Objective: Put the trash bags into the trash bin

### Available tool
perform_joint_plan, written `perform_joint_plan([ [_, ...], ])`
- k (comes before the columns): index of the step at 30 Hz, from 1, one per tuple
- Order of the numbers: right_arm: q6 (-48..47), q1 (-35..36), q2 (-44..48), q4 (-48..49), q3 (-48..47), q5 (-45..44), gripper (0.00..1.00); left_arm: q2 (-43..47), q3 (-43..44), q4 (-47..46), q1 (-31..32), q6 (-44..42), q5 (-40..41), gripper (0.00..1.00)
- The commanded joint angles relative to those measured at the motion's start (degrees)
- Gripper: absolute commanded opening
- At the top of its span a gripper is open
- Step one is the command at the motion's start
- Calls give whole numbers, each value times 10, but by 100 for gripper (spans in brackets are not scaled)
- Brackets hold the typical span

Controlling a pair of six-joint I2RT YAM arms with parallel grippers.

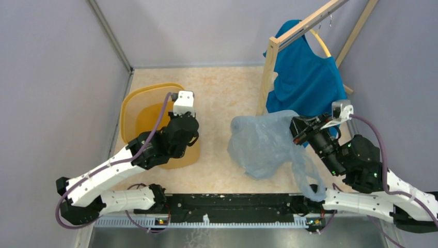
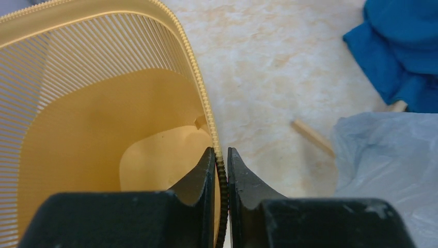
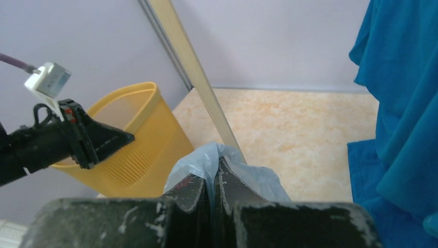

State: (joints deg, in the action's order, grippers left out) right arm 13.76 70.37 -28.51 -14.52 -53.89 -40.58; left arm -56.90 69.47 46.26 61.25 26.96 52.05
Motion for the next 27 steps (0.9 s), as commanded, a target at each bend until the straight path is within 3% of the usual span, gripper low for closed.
perform_joint_plan([
  [1, -51, 1, -46, 50, -52, 26, 0, -22, 9, -162, 1, -67, -63, 6],
  [11, -79, 2, -131, 78, -104, 81, 0, -56, 11, -188, 1, -36, -154, 6],
  [18, -86, 1, -131, 126, -119, 105, 1, -36, 10, -184, 2, 4, -237, 6],
  [27, -191, 1, -195, 170, -247, 124, 0, -43, 10, -170, 2, 24, -360, 11],
])
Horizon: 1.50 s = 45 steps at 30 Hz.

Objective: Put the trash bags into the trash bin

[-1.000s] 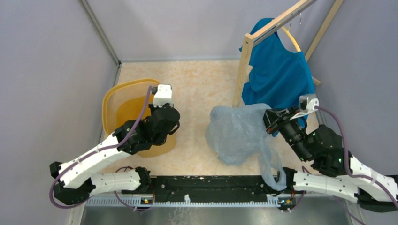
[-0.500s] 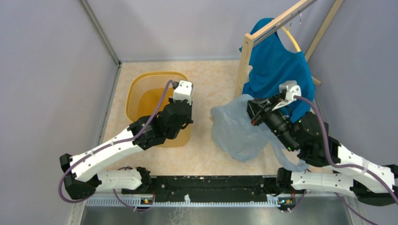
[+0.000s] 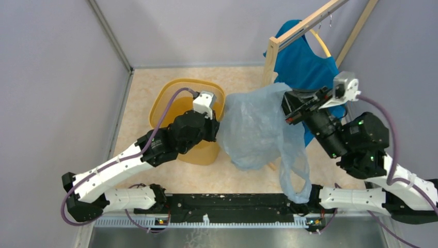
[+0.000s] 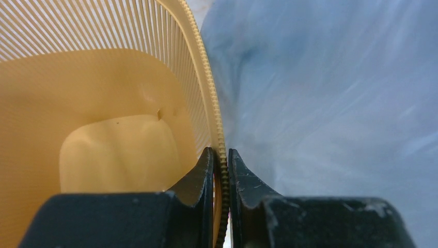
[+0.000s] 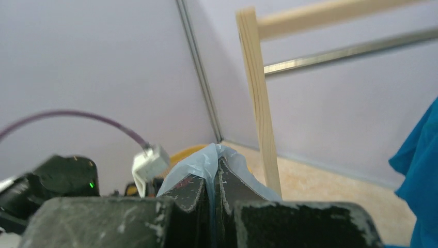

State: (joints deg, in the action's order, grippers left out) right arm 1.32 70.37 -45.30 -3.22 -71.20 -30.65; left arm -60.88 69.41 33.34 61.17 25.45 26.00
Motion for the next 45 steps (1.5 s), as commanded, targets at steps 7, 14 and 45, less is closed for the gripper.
perform_joint_plan([
  [7, -129, 1, -113, 57, -213, 60, 0, 16, -3, -39, 2, 26, -174, 20],
  [14, -148, 1, -172, 96, -279, 127, 0, 64, -26, -69, 2, -8, -249, 33],
  [45, -125, 6, -376, 73, -467, 180, 0, 324, 31, 47, 2, -68, -20, 97],
])
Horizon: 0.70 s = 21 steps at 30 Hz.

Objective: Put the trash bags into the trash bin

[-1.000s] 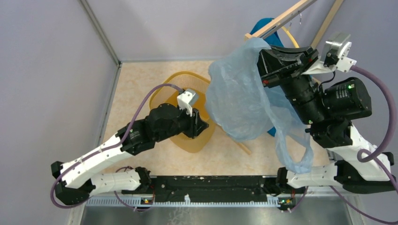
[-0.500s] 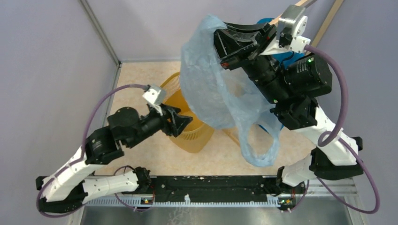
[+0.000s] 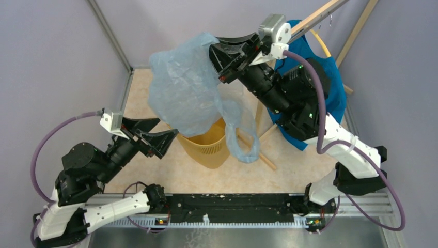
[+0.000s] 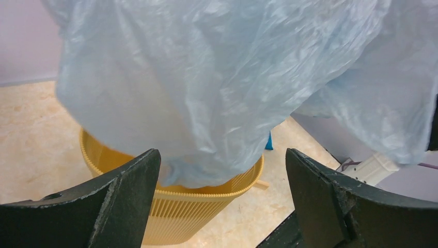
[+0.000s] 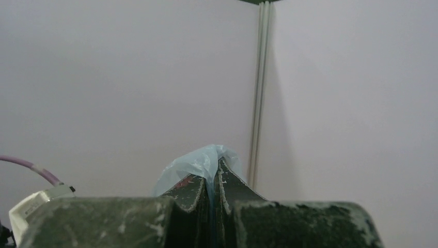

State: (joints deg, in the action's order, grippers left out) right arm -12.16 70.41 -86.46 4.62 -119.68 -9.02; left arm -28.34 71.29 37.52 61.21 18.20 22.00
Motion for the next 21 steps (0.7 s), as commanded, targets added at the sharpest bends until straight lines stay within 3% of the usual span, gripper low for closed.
perform_joint_plan([
  [1, 10, 5, 38, -15, 13, -48, 0, -2, 10, -1, 1, 2, 22, 97],
  [5, 19, 5, 35, -59, -22, -47, 0, -22, 30, -12, 2, -2, 48, 98],
  [9, 24, 6, 20, -141, -75, -53, 0, -78, 84, 40, 2, 12, 107, 99],
  [13, 26, 5, 23, -195, -70, -74, 0, -121, 122, 46, 2, 12, 102, 99],
  [21, 48, 5, 66, -198, 65, -84, 0, -201, 132, 12, 2, -28, 148, 98],
])
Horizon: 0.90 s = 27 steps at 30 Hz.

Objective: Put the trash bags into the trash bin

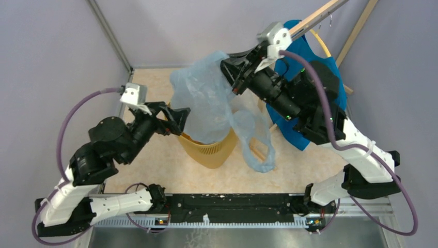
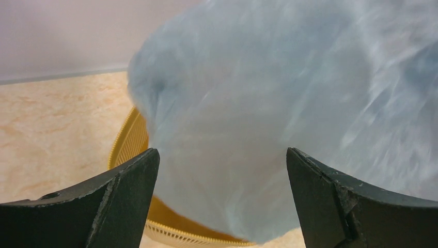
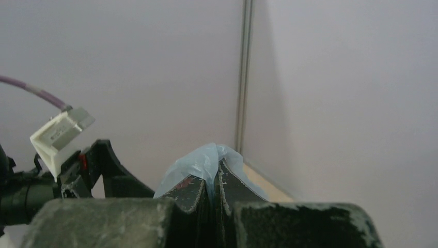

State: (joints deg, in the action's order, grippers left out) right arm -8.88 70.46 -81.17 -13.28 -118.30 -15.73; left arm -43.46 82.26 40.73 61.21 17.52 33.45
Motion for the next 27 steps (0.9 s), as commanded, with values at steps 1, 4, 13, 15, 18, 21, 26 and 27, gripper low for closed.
perform_joint_plan([
  [1, 18, 5, 14, -24, 63, -21, 0, -57, 26, -25, 2, -24, 37, 99],
  [4, 30, 1, 14, -42, 82, -30, 0, -55, 32, -56, 2, -38, 24, 98],
  [13, 67, -26, 34, -41, 138, -36, 0, -145, 128, -30, -1, -45, 22, 98],
  [15, 71, -27, 43, -37, 147, -43, 0, -162, 145, -31, -14, -50, 14, 98],
  [18, 83, -28, 60, -31, 166, -45, 0, -196, 171, -20, -87, -46, -66, 98],
  [21, 92, -28, 78, -21, 189, -45, 0, -220, 177, -28, -253, -15, -238, 98],
  [26, 103, -29, 88, -21, 206, -39, 0, -242, 189, -61, -335, 7, -327, 97],
  [27, 102, -29, 88, -22, 208, -39, 0, -238, 186, -69, -337, 8, -358, 95],
])
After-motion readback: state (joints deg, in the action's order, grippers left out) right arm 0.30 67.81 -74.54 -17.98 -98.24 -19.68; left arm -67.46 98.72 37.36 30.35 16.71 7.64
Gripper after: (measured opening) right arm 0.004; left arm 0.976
